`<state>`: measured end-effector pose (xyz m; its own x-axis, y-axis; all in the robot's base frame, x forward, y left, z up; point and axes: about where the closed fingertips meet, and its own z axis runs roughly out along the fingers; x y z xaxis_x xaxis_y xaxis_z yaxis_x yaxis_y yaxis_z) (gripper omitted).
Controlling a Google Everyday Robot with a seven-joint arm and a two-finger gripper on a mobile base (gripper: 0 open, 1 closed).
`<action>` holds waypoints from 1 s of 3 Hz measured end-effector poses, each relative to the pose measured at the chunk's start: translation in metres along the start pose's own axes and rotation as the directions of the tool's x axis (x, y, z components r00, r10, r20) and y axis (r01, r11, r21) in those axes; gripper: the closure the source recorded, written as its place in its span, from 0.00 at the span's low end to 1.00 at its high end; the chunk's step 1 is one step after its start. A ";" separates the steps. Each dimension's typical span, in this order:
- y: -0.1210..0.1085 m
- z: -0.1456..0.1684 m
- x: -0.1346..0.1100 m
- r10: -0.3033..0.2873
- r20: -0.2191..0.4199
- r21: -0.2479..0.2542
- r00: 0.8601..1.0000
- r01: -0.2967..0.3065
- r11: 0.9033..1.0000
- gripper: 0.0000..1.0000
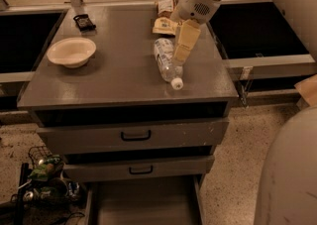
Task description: Place blue plastic bottle into bottom drawer
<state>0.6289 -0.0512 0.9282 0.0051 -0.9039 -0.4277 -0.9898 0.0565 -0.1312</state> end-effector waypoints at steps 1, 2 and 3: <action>0.000 0.000 0.000 0.000 0.000 0.000 1.000 0.000 1.000 0.00; -0.001 0.007 -0.002 0.018 -0.032 -0.006 0.999 -0.018 1.000 0.00; -0.002 0.014 -0.005 0.033 -0.059 -0.020 0.998 -0.035 0.999 0.00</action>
Offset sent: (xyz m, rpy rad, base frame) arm 0.0002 0.0064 -0.0079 -0.0733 0.0403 -0.0404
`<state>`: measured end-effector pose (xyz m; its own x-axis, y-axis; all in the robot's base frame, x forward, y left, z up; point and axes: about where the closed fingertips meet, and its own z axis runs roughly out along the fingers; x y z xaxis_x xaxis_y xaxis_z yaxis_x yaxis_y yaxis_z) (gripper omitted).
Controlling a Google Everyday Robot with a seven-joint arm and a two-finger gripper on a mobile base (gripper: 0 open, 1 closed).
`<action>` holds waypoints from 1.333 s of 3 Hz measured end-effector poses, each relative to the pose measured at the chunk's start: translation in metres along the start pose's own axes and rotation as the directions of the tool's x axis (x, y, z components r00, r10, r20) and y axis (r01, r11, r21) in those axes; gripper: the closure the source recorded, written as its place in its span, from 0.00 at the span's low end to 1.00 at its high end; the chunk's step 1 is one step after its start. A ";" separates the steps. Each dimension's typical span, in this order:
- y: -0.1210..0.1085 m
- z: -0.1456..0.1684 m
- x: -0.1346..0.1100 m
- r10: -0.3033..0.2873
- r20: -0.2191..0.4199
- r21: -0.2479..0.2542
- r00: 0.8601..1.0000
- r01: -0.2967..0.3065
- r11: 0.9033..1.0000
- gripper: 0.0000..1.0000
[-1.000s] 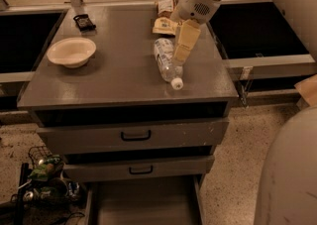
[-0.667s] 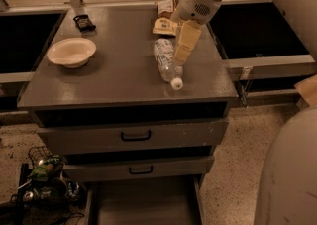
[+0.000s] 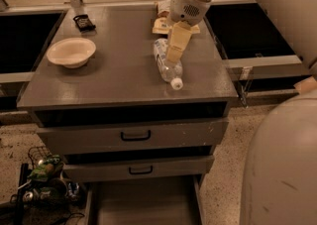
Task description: Place blue plastic bottle into bottom drawer
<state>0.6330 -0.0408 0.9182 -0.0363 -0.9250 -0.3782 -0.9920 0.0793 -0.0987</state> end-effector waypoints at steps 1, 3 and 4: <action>-0.001 0.009 -0.005 0.017 -0.054 -0.026 0.998 -0.019 0.999 0.00; -0.011 0.022 -0.009 0.079 -0.193 -0.024 0.978 -0.085 0.996 0.00; -0.011 0.022 -0.009 0.079 -0.194 -0.024 0.978 -0.085 0.996 0.00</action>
Offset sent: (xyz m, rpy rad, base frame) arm 0.0005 0.0163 -0.0086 -0.1869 0.1021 -0.0359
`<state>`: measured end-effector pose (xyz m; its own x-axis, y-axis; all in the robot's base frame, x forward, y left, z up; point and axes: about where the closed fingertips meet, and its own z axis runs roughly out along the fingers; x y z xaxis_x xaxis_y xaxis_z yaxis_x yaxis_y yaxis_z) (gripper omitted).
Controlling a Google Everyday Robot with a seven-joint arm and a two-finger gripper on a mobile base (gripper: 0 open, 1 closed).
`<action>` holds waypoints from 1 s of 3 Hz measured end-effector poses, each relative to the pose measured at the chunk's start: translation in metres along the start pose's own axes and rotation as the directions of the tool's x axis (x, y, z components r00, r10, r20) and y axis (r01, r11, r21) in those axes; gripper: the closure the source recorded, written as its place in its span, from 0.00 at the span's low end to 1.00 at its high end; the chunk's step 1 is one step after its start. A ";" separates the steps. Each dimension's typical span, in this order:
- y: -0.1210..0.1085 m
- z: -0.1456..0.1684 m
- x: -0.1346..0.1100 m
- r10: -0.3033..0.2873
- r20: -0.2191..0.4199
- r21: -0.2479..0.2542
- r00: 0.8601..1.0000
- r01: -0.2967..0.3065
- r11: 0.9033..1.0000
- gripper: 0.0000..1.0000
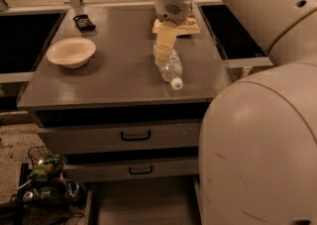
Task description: Place blue plastic bottle into bottom drawer
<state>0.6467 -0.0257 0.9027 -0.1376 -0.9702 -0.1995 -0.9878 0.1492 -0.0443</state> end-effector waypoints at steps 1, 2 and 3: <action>-0.010 0.004 -0.004 0.007 -0.013 0.014 1.000 -0.006 1.000 0.00; -0.020 0.021 0.010 0.044 -0.048 -0.013 0.998 -0.045 0.999 0.00; -0.038 0.045 0.026 0.097 -0.035 -0.021 0.995 -0.098 0.995 0.00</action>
Offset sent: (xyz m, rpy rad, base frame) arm 0.0148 -0.0409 -0.0436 -0.1246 0.1683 -0.0823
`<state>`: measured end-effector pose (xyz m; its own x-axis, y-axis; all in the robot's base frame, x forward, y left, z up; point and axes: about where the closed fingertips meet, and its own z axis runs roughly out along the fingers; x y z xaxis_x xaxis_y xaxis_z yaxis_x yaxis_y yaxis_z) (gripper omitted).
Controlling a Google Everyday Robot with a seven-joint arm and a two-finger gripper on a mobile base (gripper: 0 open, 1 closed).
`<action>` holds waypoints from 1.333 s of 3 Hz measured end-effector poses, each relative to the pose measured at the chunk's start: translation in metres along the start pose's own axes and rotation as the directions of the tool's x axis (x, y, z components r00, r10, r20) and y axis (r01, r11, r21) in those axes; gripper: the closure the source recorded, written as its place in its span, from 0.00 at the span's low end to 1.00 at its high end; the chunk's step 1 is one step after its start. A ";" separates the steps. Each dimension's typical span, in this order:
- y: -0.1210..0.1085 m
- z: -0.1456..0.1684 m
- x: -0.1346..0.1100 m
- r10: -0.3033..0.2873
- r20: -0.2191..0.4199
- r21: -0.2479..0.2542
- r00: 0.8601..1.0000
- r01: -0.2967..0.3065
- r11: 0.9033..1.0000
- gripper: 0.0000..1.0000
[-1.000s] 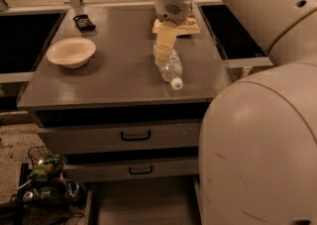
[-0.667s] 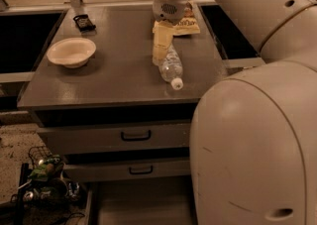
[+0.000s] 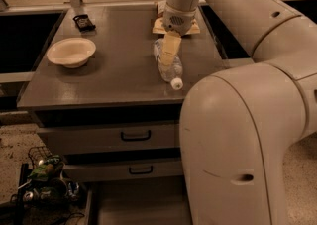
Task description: Place blue plastic bottle into bottom drawer
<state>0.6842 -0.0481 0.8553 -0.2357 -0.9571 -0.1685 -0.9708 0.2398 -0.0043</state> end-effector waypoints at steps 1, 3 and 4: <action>0.000 0.000 0.000 0.000 0.000 0.000 1.000 0.000 1.000 0.00; -0.002 0.018 -0.017 -0.026 0.024 -0.026 0.999 0.026 0.999 0.00; -0.002 0.018 -0.017 -0.026 0.024 -0.026 0.999 0.026 0.999 0.00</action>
Offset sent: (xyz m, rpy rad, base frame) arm -0.0029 0.0123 -0.0076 0.0188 0.0340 0.0344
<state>0.6906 -0.0291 0.8400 -0.2096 -0.9587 -0.1922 -0.9775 0.2104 0.0166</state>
